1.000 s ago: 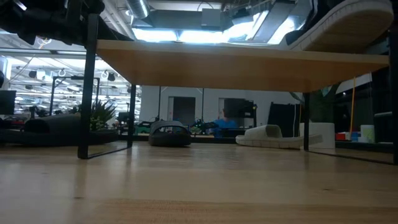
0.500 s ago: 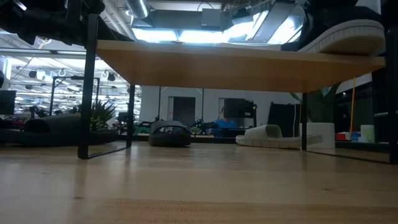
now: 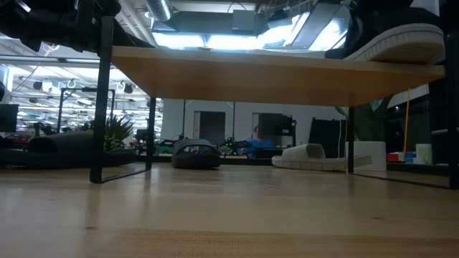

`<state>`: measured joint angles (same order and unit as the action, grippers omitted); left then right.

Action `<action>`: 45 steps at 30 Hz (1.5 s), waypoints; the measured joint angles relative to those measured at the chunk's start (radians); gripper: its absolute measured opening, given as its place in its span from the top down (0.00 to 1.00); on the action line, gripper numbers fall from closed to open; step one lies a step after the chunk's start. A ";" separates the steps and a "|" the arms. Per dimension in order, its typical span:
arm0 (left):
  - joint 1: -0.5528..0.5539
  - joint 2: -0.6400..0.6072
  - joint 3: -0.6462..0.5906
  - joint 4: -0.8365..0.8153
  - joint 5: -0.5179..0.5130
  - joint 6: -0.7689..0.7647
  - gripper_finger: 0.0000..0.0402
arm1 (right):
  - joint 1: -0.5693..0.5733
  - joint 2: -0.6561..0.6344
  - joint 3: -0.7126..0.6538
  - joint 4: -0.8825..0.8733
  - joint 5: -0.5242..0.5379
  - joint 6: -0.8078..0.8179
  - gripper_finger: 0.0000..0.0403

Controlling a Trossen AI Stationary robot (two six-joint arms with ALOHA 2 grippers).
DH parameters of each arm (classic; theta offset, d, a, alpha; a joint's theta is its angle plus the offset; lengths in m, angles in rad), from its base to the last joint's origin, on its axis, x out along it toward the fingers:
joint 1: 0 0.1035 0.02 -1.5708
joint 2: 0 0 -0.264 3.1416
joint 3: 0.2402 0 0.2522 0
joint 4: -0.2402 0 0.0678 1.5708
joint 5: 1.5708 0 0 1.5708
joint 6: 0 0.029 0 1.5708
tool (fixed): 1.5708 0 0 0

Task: Pick and place slides into the shelf
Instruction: Put the top gray slide on the shelf

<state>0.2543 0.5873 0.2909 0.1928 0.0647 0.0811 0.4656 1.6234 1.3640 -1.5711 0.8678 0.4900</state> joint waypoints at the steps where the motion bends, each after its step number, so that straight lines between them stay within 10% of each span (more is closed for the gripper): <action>1: 0.000 0.000 0.000 0.000 0.000 0.000 1.00 | 0.000 0.000 0.000 0.000 0.000 0.001 0.78; 27: 0.000 0.000 0.000 0.000 0.000 0.001 1.00 | 0.003 0.000 0.243 0.000 -0.129 0.057 0.57; 37: 0.000 0.000 0.000 0.002 0.000 0.008 1.00 | 0.003 0.000 0.425 0.001 -0.107 0.054 0.95; 45: 0.000 0.000 0.000 0.003 0.010 -0.003 1.00 | 0.011 -0.025 0.448 0.000 -0.030 -0.088 0.99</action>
<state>0.2539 0.5869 0.2909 0.1955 0.0749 0.0783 0.4770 1.5983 1.8122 -1.5706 0.8377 0.4022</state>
